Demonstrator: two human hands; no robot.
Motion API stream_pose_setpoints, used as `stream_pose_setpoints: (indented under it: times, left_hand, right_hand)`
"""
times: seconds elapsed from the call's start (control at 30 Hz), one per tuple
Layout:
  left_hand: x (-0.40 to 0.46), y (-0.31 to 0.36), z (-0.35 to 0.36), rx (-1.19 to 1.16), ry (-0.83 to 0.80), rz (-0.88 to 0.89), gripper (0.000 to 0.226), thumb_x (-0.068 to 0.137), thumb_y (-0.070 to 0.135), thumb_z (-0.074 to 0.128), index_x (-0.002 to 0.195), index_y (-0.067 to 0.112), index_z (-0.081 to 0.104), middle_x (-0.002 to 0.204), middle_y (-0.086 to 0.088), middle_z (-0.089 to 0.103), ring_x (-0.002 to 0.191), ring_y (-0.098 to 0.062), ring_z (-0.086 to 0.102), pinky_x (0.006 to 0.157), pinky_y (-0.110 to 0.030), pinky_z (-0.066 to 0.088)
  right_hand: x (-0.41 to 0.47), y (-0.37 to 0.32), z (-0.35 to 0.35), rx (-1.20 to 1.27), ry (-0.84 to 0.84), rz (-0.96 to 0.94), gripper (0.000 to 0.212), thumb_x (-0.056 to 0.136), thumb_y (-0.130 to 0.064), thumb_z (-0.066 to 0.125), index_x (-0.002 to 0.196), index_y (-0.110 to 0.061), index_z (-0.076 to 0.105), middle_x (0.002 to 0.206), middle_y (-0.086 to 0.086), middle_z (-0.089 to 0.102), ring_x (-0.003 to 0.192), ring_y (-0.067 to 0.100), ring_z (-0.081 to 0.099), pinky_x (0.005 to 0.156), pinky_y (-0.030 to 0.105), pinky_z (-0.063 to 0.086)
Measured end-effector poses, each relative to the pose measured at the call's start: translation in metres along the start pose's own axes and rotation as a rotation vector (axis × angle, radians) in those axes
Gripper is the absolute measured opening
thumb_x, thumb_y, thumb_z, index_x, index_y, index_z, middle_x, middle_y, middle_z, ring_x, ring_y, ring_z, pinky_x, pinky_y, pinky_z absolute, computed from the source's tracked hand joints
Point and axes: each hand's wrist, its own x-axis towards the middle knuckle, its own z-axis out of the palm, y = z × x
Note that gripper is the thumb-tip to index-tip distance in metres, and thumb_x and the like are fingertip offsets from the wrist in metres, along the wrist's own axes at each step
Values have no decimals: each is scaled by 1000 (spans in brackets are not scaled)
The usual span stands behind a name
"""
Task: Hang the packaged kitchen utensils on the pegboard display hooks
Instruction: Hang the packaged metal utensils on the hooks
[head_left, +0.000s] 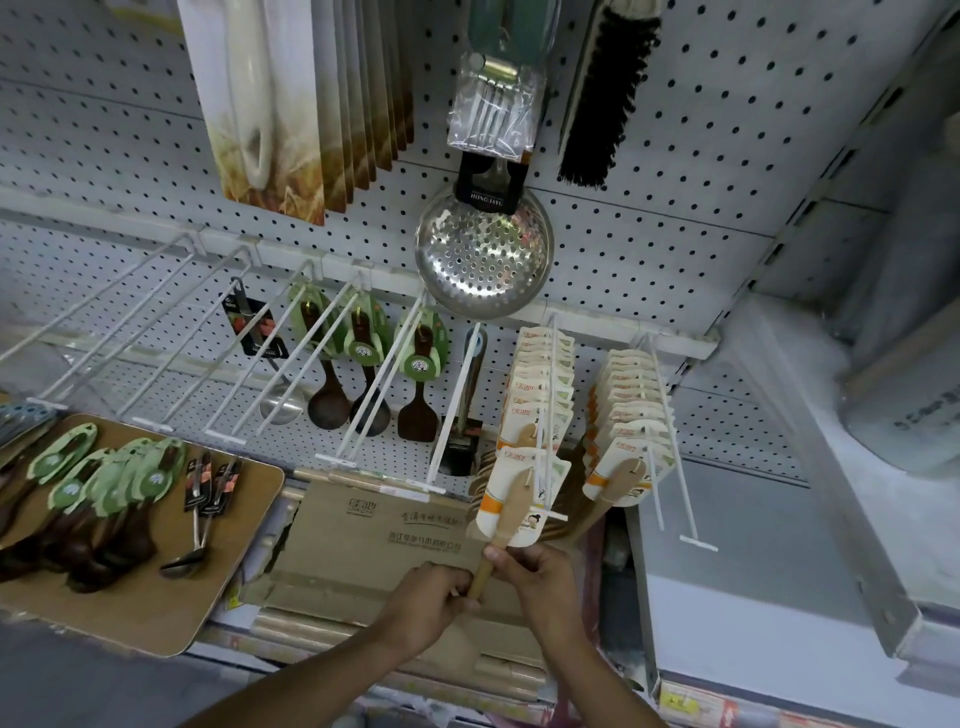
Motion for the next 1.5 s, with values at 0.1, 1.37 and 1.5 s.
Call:
stream_pose_setpoints:
  times: [0.1,1.37,1.5]
  left_hand:
    - [13,8,-1,-24,3,-30,5,85,29,70,86,25,73,91,12,72,86,-5,64,78,-24,50]
    - [11,17,-9,220,223,-17,50,93,39,53,141,34,41,140,10,46,119,-15,55,92,-28,47]
    - [-9,14,-36,384,375,70,47,87,38,55,133,36,44,132,12,51,113,-14,57,86,-31,49]
  right_hand:
    - [11,-7,-3,-32,15,5,14,82,-13,76,70,-20,77,77,-1,77,76,13,74,76,31,58]
    - [42,8,-27,-492,18,-112,12,85,-19,73,96,-23,69,85,-13,72,84,4,67,81,34,55]
    - [35,1,-27,-686,-31,-277,26,88,-21,68,114,-24,63,103,-12,68,94,8,65,86,36,55]
